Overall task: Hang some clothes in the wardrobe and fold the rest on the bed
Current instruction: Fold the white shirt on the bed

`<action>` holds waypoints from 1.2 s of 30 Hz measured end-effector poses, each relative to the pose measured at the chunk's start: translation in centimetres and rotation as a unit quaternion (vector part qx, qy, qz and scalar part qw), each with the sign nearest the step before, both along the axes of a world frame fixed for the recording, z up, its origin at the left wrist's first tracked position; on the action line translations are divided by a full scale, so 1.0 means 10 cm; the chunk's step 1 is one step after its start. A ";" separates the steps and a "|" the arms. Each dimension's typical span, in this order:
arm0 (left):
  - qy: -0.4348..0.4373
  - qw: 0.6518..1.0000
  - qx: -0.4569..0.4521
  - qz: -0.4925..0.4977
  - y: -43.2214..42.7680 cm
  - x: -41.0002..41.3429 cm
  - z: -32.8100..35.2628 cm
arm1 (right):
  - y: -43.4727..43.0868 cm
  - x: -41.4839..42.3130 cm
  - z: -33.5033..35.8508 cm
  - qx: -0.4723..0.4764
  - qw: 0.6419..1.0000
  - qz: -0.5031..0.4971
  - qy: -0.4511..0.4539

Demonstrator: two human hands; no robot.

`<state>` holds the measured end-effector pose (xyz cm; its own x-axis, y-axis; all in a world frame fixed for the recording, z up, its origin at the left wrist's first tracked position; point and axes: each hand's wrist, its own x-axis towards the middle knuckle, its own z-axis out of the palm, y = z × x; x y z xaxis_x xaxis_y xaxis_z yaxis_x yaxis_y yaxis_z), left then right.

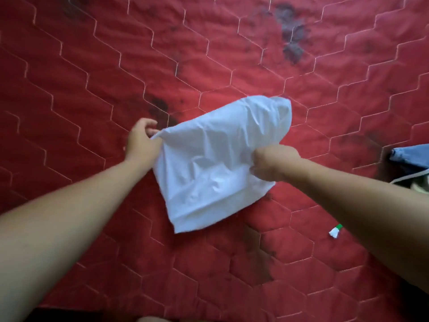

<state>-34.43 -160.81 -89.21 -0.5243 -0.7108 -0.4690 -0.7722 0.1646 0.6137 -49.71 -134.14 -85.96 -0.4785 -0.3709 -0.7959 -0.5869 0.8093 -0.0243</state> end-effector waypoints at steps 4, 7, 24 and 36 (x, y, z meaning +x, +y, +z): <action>-0.020 0.997 -0.021 0.066 -0.26 -0.09 0.00 | -0.10 -0.13 -0.01 -0.218 0.950 -0.039 0.222; -0.014 0.993 0.062 0.101 -0.11 0.06 -0.04 | -0.18 -0.18 -0.13 -0.162 0.965 0.086 0.189; 0.016 0.897 -0.276 -0.345 -0.09 -0.07 -0.24 | -0.70 -0.04 -0.55 -0.306 0.883 0.210 0.288; -0.041 0.806 -0.364 -0.465 0.01 -0.18 -0.82 | -0.68 -0.11 -1.14 -0.291 0.898 0.249 0.216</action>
<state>-36.21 -160.74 -97.40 -0.9774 -0.1316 -0.1656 -0.1411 0.9889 0.0464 -50.80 -140.98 -97.37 -0.3555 -0.9174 -0.1787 -0.9289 0.3680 -0.0410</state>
